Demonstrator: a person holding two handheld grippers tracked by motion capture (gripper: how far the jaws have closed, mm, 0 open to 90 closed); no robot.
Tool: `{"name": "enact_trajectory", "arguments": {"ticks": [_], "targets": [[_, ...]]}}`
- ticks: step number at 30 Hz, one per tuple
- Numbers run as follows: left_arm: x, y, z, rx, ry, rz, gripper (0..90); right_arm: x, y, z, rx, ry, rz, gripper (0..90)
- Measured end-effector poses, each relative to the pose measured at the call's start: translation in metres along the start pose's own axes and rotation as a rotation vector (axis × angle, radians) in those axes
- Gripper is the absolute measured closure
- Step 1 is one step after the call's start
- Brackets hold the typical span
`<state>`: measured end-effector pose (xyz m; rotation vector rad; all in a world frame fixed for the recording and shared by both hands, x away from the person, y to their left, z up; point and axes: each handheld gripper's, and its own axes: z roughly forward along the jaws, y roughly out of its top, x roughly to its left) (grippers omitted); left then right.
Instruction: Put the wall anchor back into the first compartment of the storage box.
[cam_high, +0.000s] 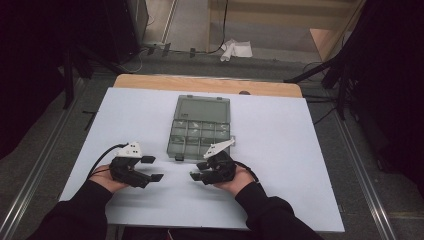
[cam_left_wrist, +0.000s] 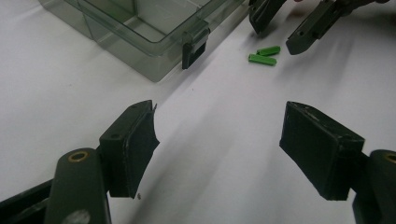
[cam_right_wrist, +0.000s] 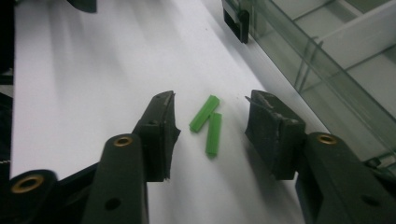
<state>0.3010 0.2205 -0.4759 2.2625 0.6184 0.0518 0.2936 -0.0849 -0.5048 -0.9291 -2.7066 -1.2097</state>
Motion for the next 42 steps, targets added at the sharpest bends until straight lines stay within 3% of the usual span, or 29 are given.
{"name": "enact_trajectory", "arguments": {"ticks": [3,6,8,19,27,33,36,42], "targets": [[0.0,0.0006,-0.0012,0.015,0.003,0.005,25.6,0.0,-0.0007,0.0015,0.015,-0.03,-0.014,61.4],[-0.0003,-0.0002,0.0001,-0.007,0.0,0.002,25.6,-0.001,-0.0008,0.0017,0.021,-0.041,-0.007,66.5],[0.0001,0.0006,-0.0012,0.014,0.003,0.005,25.6,-0.0006,-0.001,0.0026,0.03,-0.041,-0.011,68.8],[-0.0004,-0.0002,-0.0001,-0.007,0.001,0.003,25.6,0.003,-0.0001,0.0045,0.052,-0.05,-0.034,84.1],[-0.0005,-0.0002,0.0002,-0.006,-0.001,0.003,25.6,0.0003,0.0015,0.0045,0.063,-0.032,-0.02,84.7],[-0.0006,-0.0004,0.0002,-0.012,-0.001,0.004,25.6,-0.0017,0.0035,0.0031,0.059,-0.038,-0.01,84.7],[-0.0003,0.0003,-0.0007,0.009,0.002,0.005,25.6,-0.0024,0.0051,0.0007,0.064,-0.055,0.001,84.7],[-0.0017,-0.0004,0.0004,-0.011,-0.001,0.001,25.6,-0.0038,0.0082,-0.0032,0.053,-0.039,0.022,84.7]]}}
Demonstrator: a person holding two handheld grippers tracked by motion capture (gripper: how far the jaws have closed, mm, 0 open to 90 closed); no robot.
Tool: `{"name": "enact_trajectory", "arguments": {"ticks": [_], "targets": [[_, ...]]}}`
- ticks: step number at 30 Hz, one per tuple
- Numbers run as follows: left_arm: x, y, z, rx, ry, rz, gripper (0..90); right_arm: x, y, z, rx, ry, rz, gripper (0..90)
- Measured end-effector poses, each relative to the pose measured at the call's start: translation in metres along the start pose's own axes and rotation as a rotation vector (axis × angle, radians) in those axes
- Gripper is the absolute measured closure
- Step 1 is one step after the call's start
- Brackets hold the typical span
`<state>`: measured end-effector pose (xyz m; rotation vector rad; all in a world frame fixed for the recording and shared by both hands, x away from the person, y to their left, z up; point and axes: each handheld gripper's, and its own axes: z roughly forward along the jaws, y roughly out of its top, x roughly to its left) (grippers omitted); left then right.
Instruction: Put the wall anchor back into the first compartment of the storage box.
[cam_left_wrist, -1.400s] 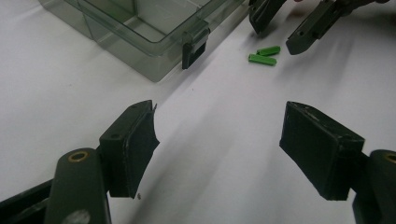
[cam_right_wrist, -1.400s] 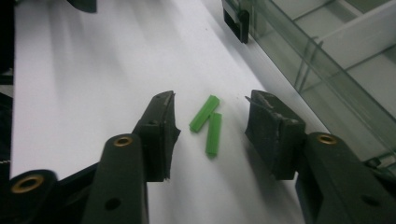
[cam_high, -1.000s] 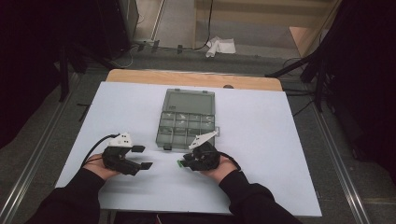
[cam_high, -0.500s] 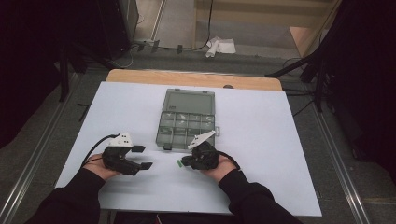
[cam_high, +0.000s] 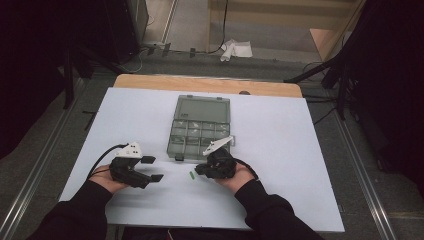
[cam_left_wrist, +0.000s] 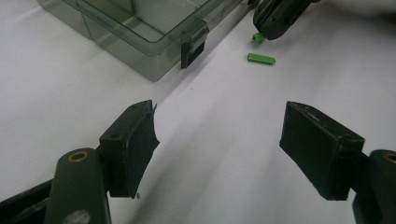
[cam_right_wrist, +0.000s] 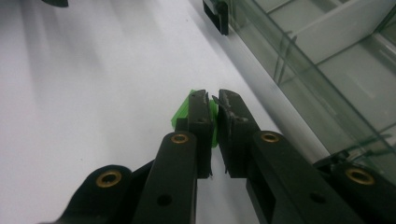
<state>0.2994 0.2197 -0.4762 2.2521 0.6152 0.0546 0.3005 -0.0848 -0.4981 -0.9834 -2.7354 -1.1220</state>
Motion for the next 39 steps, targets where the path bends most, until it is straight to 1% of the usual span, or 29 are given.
{"name": "enact_trajectory", "arguments": {"ticks": [4,9,12,13,22,25,29,31,33,39], "targets": [[0.0,0.0,0.0,0.002,-0.001,0.004,25.6,0.0,0.003,-0.004,-0.014,0.013,0.018,84.7],[0.0,0.0,0.0,0.005,-0.001,0.005,25.6,0.0,0.007,-0.009,-0.026,0.006,0.022,84.7],[0.0,0.0,0.0,0.005,-0.001,0.007,25.6,0.0,0.009,-0.012,-0.035,0.01,0.038,84.7],[0.0,0.0,0.0,0.005,-0.002,0.008,25.6,0.0,0.009,-0.012,-0.04,0.011,0.035,84.7],[0.0,0.0,0.0,0.005,-0.001,0.005,25.6,0.002,0.017,-0.022,-0.072,0.017,0.064,84.8],[0.0,0.0,0.0,0.006,-0.001,0.004,25.6,0.001,0.019,-0.025,-0.086,0.006,0.068,84.7],[0.0,0.0,-0.001,0.007,0.0,0.007,25.6,-0.001,0.022,-0.028,-0.099,-0.007,0.096,84.8],[0.0,0.0,-0.001,0.009,0.002,0.01,25.6,-0.001,0.024,-0.028,-0.101,-0.014,0.094,84.8],[0.0,0.0,-0.001,0.012,-0.007,-0.01,25.6,-0.001,0.026,-0.028,-0.103,-0.014,0.103,84.8],[0.0,0.0,-0.001,0.014,0.004,0.004,25.6,0.0,0.032,-0.027,-0.116,-0.012,0.106,84.8]]}}
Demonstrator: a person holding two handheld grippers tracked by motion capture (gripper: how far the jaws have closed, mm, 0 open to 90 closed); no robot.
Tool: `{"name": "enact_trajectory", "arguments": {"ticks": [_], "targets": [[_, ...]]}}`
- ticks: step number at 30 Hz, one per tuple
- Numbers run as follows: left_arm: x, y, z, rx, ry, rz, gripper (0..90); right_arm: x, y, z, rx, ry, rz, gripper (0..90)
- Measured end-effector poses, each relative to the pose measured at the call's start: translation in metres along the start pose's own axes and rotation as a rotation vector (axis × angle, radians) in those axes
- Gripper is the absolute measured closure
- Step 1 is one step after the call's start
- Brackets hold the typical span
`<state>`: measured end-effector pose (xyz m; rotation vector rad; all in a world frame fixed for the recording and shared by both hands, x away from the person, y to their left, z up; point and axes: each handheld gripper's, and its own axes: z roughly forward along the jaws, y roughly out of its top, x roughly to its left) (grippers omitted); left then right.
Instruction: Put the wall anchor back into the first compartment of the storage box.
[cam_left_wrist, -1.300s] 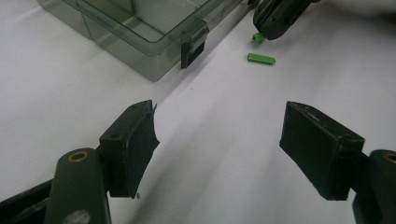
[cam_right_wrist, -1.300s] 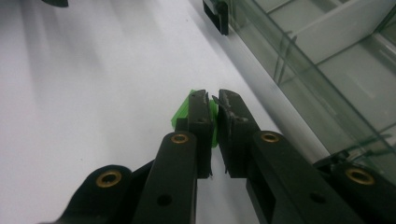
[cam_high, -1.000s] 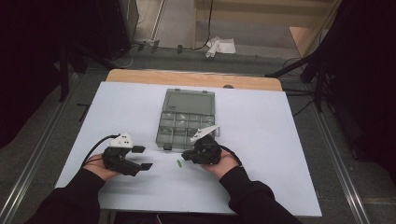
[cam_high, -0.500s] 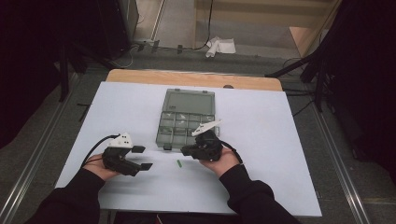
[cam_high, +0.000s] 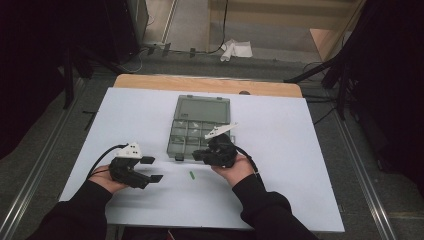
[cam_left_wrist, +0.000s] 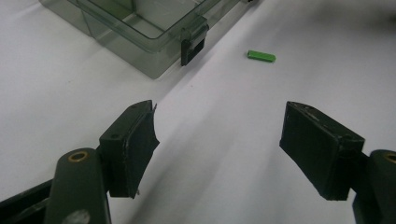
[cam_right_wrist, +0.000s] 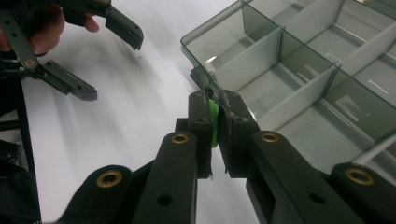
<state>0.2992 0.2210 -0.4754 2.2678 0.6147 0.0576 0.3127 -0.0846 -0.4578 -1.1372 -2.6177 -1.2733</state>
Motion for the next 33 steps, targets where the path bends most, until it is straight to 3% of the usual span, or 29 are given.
{"name": "enact_trajectory", "arguments": {"ticks": [6,7,9,10,15,24,26,27,28,30,33], "targets": [[0.0,0.0,-0.002,0.0,0.011,-0.005,25.6,-0.001,0.003,0.001,-0.004,0.009,0.007,84.9],[0.0,-0.002,-0.001,-0.018,0.013,-0.008,25.6,-0.001,0.004,0.001,-0.008,0.008,0.01,84.8],[0.0,-0.002,-0.003,-0.001,0.029,-0.007,25.6,-0.003,0.005,0.0,-0.014,0.011,0.01,84.8],[-0.001,-0.003,-0.002,-0.023,0.03,-0.021,25.6,-0.003,0.006,0.001,-0.015,0.01,0.009,84.8],[-0.004,-0.006,-0.004,-0.04,0.048,-0.032,25.6,-0.007,0.011,0.002,-0.024,0.007,0.008,84.8],[-0.003,-0.009,-0.003,-0.031,0.035,-0.034,25.5,-0.009,0.02,0.006,-0.026,0.006,-0.003,84.8],[-0.003,-0.008,-0.005,-0.006,0.031,-0.034,25.5,-0.009,0.021,0.007,-0.03,0.004,-0.005,84.8],[-0.003,-0.009,-0.004,-0.022,0.028,-0.039,25.4,-0.01,0.022,0.007,-0.032,0.005,-0.001,84.9],[-0.003,-0.009,-0.003,-0.029,0.022,-0.043,24.7,-0.01,0.023,0.007,-0.035,0.004,-0.003,84.8],[-0.002,-0.01,-0.004,-0.036,-0.006,-0.037,14.9,-0.011,0.024,0.008,-0.039,0.003,0.001,84.8],[-0.004,-0.012,-0.005,-0.048,0.0,-0.006,11.3,-0.012,0.025,0.009,-0.04,0.003,0.001,84.9]]}}
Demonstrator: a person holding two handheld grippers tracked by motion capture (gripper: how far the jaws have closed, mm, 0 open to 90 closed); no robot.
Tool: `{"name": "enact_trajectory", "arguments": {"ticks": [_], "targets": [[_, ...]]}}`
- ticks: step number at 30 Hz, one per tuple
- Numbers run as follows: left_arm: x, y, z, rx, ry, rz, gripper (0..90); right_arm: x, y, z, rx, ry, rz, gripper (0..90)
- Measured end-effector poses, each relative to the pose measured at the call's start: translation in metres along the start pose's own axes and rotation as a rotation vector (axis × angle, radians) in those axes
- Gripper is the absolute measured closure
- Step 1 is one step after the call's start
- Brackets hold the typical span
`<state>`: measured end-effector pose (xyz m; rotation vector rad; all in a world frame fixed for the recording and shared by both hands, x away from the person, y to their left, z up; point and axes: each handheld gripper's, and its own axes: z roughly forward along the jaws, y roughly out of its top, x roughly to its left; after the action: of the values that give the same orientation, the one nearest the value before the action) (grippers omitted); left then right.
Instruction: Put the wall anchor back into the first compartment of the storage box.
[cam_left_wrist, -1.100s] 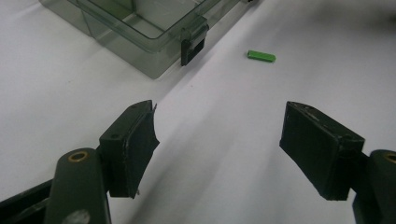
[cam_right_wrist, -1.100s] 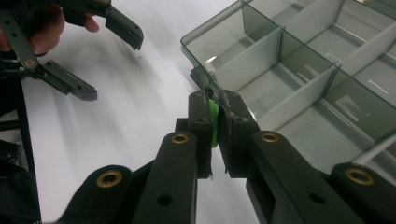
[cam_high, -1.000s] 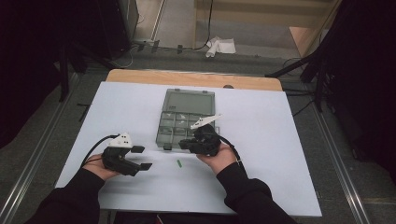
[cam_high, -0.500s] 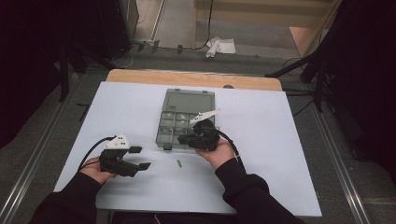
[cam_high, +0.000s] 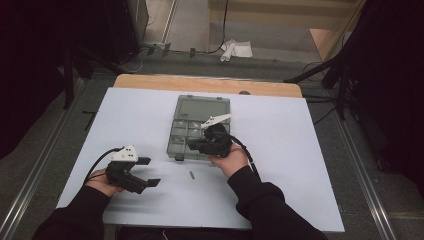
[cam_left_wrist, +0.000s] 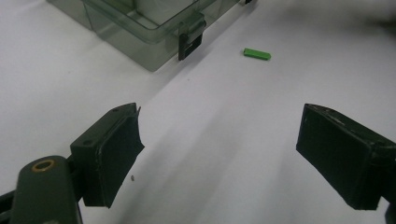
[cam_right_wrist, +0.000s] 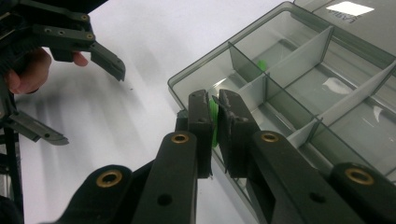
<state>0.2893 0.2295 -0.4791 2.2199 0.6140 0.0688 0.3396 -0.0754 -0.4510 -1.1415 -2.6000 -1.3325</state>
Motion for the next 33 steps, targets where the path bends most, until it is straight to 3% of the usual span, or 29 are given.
{"name": "enact_trajectory", "arguments": {"ticks": [2,8,9,10,11,16,23,33], "targets": [[0.0,0.0,0.0,0.005,-0.013,-0.006,0.0,0.0,0.001,0.001,-0.005,0.0,0.001,84.8],[-0.001,-0.002,-0.001,0.008,0.004,-0.014,0.0,0.0,0.005,0.007,-0.005,-0.006,-0.005,84.8],[-0.001,-0.002,-0.002,0.03,0.006,-0.012,0.0,-0.001,0.005,0.007,-0.006,-0.008,-0.002,84.8],[0.0,-0.003,-0.001,0.015,0.001,-0.026,0.0,-0.001,0.006,0.008,-0.007,-0.009,-0.002,84.8],[0.0,-0.002,-0.003,0.052,0.005,-0.031,0.0,-0.001,0.007,0.008,-0.005,-0.011,-0.003,84.8],[-0.003,-0.003,-0.001,0.025,0.053,-0.031,0.0,-0.005,0.008,0.01,-0.013,-0.016,0.004,84.8],[-0.003,-0.003,-0.003,0.024,0.049,-0.007,0.0,-0.011,0.011,0.017,-0.019,-0.027,0.019,84.8],[-0.002,-0.004,-0.003,0.027,0.044,-0.011,0.0,-0.014,0.018,0.025,-0.024,-0.044,0.032,84.7]]}}
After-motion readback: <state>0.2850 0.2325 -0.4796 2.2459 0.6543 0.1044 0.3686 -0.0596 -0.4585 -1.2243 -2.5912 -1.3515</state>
